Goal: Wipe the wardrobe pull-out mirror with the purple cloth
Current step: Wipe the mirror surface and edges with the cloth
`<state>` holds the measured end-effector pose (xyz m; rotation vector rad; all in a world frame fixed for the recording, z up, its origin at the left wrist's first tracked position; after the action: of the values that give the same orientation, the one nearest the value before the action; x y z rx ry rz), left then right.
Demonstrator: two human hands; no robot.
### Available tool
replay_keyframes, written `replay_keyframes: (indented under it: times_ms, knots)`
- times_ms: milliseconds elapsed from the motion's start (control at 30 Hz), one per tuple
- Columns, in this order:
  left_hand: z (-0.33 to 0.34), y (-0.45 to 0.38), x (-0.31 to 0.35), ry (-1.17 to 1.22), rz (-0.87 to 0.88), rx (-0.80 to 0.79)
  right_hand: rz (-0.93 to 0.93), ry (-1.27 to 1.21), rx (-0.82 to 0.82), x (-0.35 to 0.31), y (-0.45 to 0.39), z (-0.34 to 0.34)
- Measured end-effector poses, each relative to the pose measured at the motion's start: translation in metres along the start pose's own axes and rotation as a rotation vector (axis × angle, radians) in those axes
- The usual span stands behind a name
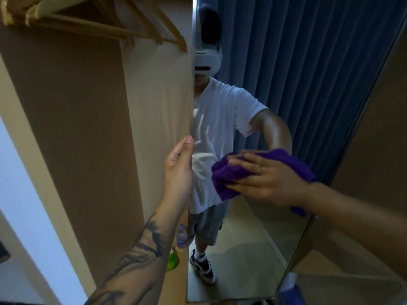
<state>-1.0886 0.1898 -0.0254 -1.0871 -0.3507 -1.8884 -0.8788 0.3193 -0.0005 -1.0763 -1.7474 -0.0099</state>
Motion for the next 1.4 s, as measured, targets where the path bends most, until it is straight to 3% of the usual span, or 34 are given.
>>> replay_keyframes:
  times_ms: [167,267,367,467,567,633,700,800,867,1033,1100,1200,1267,1400]
  knots:
    - [0.0,0.003,-0.004,-0.01,0.033,0.037,0.297,0.092,0.11,0.005,0.021,-0.004]
    - [-0.001,0.003,-0.004,-0.003,0.04,0.012,0.11,0.048,0.016,-0.019,0.042,0.0]
    - [-0.002,-0.001,-0.006,-0.012,0.056,0.021,-0.042,0.01,-0.063,0.013,0.043,-0.005]
    - [0.0,-0.005,-0.01,-0.006,0.078,0.053,0.126,0.113,0.004,0.038,0.047,-0.014]
    - [0.004,-0.004,-0.01,-0.023,0.096,0.053,0.325,0.209,0.047,0.023,0.058,-0.009]
    - [0.005,-0.003,-0.009,-0.026,0.105,0.052,0.267,0.182,0.01,-0.001,0.065,0.004]
    - [0.005,-0.002,-0.008,-0.014,0.111,0.056,0.085,0.129,-0.066,-0.012,0.072,0.009]
    - [0.003,-0.003,-0.009,-0.016,0.115,0.068,-0.075,0.077,-0.106,0.014,0.071,-0.003]
    - [0.003,-0.003,-0.01,-0.021,0.117,0.05,-0.007,0.12,-0.047,0.037,0.07,-0.016]
    - [0.006,-0.003,-0.012,-0.015,0.178,0.038,0.459,0.289,0.047,0.013,0.079,-0.013]
    - [0.008,0.0,-0.01,-0.013,0.189,0.042,0.358,0.203,0.016,-0.012,0.086,-0.002]
    - [0.012,0.002,-0.007,-0.049,0.203,0.056,0.009,0.083,-0.106,-0.001,0.097,-0.008]
    - [0.012,0.002,-0.008,-0.043,0.205,0.066,-0.037,0.082,-0.087,0.024,0.098,-0.015]
    - [0.011,0.003,-0.008,-0.051,0.204,0.064,0.264,0.219,-0.014,0.033,0.103,-0.023]
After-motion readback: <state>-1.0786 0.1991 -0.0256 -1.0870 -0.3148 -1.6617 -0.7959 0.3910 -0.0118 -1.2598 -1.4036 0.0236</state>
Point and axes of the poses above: each hand's wrist, its own y-axis away from the middle knuckle, its own z-axis out of the palm, x = y × z, the point moved 1 cm from there along -y, towards the middle knuckle, and after that the axes turned 14 degrees about x, right-handed, at the moved point
